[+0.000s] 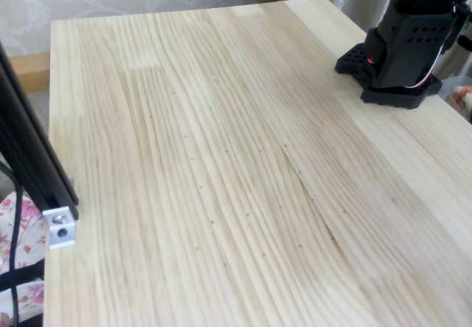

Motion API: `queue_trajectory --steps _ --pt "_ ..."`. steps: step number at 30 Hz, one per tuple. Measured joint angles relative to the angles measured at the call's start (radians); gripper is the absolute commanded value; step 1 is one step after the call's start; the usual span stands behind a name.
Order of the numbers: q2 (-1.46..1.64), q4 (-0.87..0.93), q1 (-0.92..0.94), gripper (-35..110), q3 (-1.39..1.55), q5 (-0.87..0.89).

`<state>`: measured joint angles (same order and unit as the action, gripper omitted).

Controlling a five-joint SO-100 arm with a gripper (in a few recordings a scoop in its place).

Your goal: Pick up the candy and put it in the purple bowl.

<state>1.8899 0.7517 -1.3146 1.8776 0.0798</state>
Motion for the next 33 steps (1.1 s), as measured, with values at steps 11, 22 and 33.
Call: queue_trajectory --steps 11,22,33 --pt "-0.135 -0.049 -0.021 0 -0.101 -0.025" --pt "-0.229 -0.057 -0.034 8 -0.178 -0.037" --pt "-0.239 -0.057 -0.04 24 -0.198 -0.075"
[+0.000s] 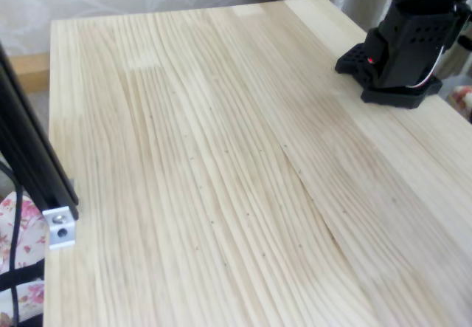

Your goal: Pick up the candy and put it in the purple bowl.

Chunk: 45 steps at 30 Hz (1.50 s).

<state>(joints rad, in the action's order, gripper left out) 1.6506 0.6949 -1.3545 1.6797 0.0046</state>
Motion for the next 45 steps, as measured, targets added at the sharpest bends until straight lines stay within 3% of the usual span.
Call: queue_trajectory --steps 9,15,23,34,45 --pt "0.0 0.006 0.011 24 0.0 0.0" --pt "0.0 0.06 0.06 4 0.0 0.0" --pt "0.051 0.206 0.199 0 -0.008 -0.003" --pt "0.351 0.353 0.565 0 0.08 -0.104" --pt "0.749 0.394 0.899 -1 0.456 -0.106"
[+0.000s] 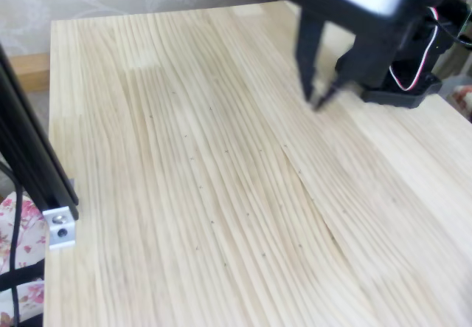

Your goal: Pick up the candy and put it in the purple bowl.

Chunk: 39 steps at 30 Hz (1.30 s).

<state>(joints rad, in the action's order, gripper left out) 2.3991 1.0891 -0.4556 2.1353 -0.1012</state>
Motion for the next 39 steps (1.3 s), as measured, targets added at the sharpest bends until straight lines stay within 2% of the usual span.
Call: queue_trajectory --steps 7,14,22,28,39 --pt "0.152 -0.029 0.267 -1 0.163 0.12" --pt "0.353 -0.11 0.471 -1 0.354 0.14" --pt "0.65 -0.097 0.574 -1 0.629 0.129" --pt "0.815 -0.021 0.634 -1 0.773 0.126" --pt "0.868 0.006 0.655 -1 0.868 0.104"
